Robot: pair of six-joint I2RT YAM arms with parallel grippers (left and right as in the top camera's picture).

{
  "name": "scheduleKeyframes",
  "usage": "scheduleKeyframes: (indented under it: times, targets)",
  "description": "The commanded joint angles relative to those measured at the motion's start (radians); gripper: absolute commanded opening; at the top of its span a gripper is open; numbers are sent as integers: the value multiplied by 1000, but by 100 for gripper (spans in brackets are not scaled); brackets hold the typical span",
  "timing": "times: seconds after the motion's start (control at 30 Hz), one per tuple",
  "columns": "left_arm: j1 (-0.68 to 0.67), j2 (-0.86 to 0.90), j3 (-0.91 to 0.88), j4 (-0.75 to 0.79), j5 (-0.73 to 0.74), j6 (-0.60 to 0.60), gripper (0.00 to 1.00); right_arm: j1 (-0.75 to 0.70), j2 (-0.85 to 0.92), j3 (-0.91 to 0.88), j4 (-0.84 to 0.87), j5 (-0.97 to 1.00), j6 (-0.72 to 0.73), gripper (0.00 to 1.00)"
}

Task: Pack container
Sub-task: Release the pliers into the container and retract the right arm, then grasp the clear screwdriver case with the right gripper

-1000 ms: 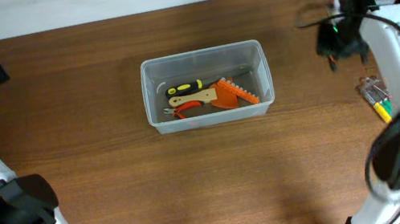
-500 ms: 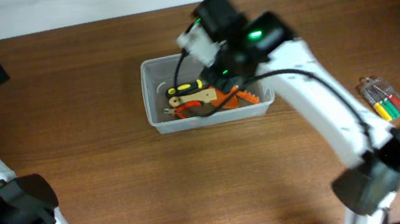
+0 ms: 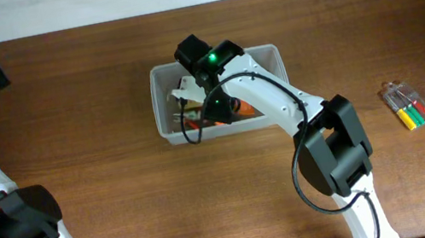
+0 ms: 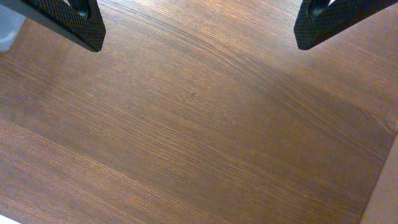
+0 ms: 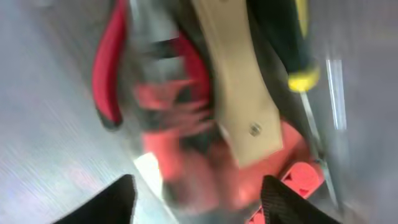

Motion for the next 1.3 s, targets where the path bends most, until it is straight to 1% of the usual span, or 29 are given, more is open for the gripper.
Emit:
scheduleKeyframes:
  times: [0.0, 0.03, 0.1, 0.2, 0.3, 0.37, 0.43, 0.57, 0.67, 0.73, 0.83, 0.93, 1.17, 1.27]
  targets:
    - [3, 1, 0, 0, 8, -10, 99, -3, -89, 37, -3, 207, 94, 79]
    - [3, 1, 0, 0, 8, -10, 99, -15, -119, 51, -3, 261, 134, 87]
    - [3, 1, 0, -1, 8, -10, 99, -51, -182, 74, -6, 318, 180, 94]
    - [3, 1, 0, 0, 8, -10, 99, -142, -296, 84, -11, 328, 228, 98]
    - [3, 1, 0, 0, 8, -10, 99, -301, -406, 84, -24, 307, 314, 98]
    - [3, 1, 0, 0, 8, -10, 99, -432, -447, 84, -42, 228, 342, 98]
    - [3, 1, 0, 0, 8, -10, 99, -588, -460, 84, -72, 97, 342, 98]
    - [3, 1, 0, 0, 8, -10, 99, -858, -424, 50, -101, -116, 341, 100]
    - [3, 1, 0, 0, 8, -10, 99, -1012, -365, 1, -94, -194, 332, 100]
    - [3, 1, 0, 0, 8, -10, 99, -1084, -313, -18, -93, -240, 296, 100]
    - [3, 1, 0, -1, 8, -10, 99, -1136, -246, -36, -108, -326, 212, 99]
    - [3, 1, 0, 0, 8, -10, 99, -1136, -199, -48, -131, -323, 142, 99]
    - [3, 1, 0, 0, 8, -10, 99, -1085, -111, -55, -135, -206, 16, 99]
    - [3, 1, 0, 0, 8, -10, 99, -1076, -66, -55, -146, -137, 14, 98]
